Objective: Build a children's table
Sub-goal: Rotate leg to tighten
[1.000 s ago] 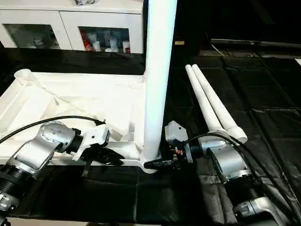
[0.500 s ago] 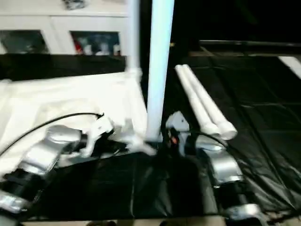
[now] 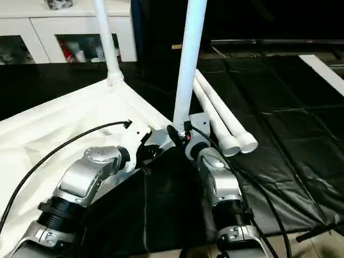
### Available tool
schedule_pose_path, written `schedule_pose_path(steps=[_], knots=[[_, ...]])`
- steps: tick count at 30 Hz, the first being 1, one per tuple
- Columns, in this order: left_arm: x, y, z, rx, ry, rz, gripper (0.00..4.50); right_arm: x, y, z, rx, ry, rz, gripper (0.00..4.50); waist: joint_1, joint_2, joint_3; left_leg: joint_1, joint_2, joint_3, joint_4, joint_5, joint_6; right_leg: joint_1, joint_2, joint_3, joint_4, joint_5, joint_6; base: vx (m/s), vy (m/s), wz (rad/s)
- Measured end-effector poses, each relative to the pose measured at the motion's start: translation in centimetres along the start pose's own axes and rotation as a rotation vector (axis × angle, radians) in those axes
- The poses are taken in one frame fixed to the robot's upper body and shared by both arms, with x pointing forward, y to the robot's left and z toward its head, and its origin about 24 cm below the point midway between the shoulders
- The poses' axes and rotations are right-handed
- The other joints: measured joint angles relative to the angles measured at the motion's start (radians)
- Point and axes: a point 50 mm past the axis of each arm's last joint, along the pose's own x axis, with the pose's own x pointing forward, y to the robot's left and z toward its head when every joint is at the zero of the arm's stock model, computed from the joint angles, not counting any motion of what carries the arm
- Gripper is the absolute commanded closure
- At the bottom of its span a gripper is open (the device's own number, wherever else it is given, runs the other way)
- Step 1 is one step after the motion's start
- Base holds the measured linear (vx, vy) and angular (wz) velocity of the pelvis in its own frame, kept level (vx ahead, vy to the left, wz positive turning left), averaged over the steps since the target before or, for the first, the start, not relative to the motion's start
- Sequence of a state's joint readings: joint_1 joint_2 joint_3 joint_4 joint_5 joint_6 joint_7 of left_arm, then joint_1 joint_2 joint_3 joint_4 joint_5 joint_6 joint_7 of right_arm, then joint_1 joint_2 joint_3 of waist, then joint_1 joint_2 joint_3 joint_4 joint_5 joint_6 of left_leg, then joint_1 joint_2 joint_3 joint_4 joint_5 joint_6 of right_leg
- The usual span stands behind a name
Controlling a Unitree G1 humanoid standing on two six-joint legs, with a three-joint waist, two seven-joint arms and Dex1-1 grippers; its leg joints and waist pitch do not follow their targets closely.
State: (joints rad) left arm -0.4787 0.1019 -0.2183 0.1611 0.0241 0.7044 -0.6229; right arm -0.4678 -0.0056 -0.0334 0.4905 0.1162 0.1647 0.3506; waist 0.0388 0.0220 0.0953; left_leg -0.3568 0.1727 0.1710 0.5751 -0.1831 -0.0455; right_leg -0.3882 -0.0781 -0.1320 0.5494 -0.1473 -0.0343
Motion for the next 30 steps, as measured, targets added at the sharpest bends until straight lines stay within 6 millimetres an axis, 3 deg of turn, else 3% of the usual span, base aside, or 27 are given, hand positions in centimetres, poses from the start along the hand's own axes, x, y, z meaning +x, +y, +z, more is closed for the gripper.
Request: schedule_pose_path(steps=[3, 5, 10, 14, 24, 30], knots=[[-0.3, 0.1, 0.1, 0.023, -0.007, -0.021, 4.50, -0.2, -0.1, 0.2, -0.005, -0.007, 0.037, 1.15, 0.008, 0.000, -0.001, -0.005, -0.001, 0.001, -0.001, -0.001, -0.002, -0.012, 0.001, 0.006, 0.014, 0.000, -0.004, 0.017, -0.009, 0.01], [-0.6, 0.3, 0.1, 0.049, -0.009, -0.037, 4.50, -0.5, -0.5, 0.4, -0.026, -0.007, 0.071, 0.84, 0.015, 0.001, -0.001, -0.012, 0.000, 0.001, -0.001, 0.001, 0.002, -0.018, 0.002, 0.006, 0.020, -0.003, -0.007, 0.000, 0.000, 0.00], [-1.4, 1.0, -0.2, 0.091, 0.007, -0.085, 4.50, -1.8, -1.7, -0.5, -0.035, 0.034, 0.148, 0.41, 0.028, 0.001, -0.001, -0.011, 0.001, 0.001, 0.000, 0.002, 0.001, -0.020, 0.002, 0.006, 0.028, -0.008, -0.009, 0.000, 0.000, 0.00], [-2.0, 1.4, -0.6, 0.144, 0.020, -0.140, 4.50, -2.9, -2.9, 0.5, -0.099, 0.034, 0.243, 0.04, 0.040, 0.002, 0.000, -0.011, 0.001, 0.001, 0.005, 0.001, 0.000, -0.020, 0.002, 0.008, 0.028, -0.008, -0.009, 0.000, 0.000, 0.00], [-4.1, 2.9, -1.8, 0.279, 0.063, -0.355, 4.50, -5.8, -3.9, 3.0, -0.238, 0.084, 0.616, 0.04, 0.061, 0.002, 0.000, -0.011, 0.002, 0.002, 0.010, 0.001, 0.000, -0.014, 0.002, 0.010, 0.029, -0.009, -0.007, 0.000, 0.000, 0.00], [-5.0, 3.1, -2.2, 0.387, 0.095, -0.485, 4.50, -6.6, -2.9, 2.6, -0.269, 0.172, 0.845, 0.19, 0.076, 0.003, -0.001, -0.011, 0.003, 0.002, 0.011, 0.001, -0.001, -0.013, 0.002, 0.011, 0.030, -0.009, -0.008, 0.000, 0.000, 0.00]])
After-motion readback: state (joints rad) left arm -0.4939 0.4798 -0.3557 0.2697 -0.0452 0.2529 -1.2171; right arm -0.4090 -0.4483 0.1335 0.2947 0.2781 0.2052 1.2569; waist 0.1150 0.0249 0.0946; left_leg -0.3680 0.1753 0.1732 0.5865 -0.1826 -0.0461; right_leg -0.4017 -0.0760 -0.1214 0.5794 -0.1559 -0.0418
